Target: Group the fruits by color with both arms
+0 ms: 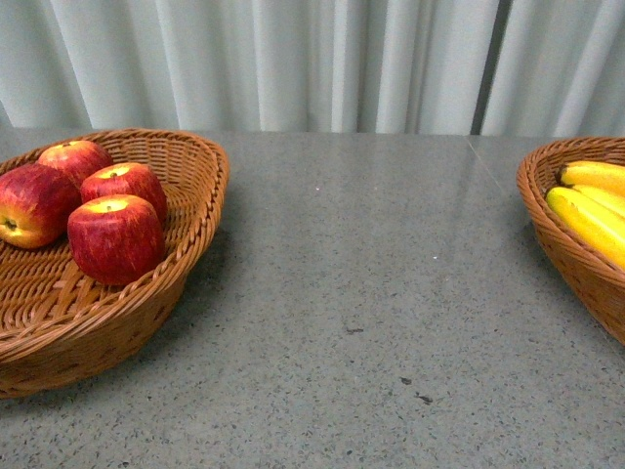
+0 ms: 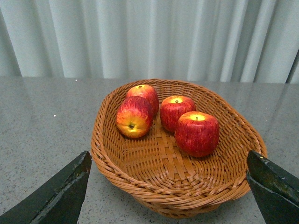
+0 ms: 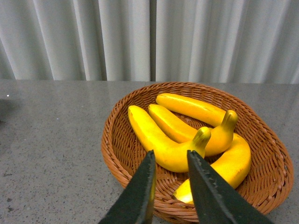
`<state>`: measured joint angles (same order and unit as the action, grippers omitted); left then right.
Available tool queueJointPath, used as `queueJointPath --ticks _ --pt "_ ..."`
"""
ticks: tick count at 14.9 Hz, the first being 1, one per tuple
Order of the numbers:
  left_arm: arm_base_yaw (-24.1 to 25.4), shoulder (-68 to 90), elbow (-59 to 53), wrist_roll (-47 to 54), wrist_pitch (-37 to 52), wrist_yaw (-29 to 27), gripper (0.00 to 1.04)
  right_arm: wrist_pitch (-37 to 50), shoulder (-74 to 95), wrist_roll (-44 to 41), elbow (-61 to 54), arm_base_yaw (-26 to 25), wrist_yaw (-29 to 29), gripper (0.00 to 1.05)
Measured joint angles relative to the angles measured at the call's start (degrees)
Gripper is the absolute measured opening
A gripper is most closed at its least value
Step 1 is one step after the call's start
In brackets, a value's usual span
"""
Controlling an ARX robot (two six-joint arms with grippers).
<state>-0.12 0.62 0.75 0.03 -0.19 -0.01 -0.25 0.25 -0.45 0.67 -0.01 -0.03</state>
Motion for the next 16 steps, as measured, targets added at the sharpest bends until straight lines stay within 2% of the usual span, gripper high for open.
queueJointPath --ticks 1,4,5,16 --pt "0.0 0.0 0.0 0.0 0.0 0.0 0.98 0.0 0.0 0.0 0.0 0.0 0.0 0.38" --pt "0.0 0.0 0.0 0.0 0.0 0.0 0.98 0.0 0.0 0.0 0.0 0.0 0.0 0.88" --pt "0.0 0.0 0.0 0.0 0.0 0.0 0.98 0.0 0.0 0.0 0.0 0.0 0.0 1.0" --pt "0.0 0.0 0.0 0.0 0.0 0.0 0.98 0.0 0.0 0.0 0.0 0.0 0.0 0.98"
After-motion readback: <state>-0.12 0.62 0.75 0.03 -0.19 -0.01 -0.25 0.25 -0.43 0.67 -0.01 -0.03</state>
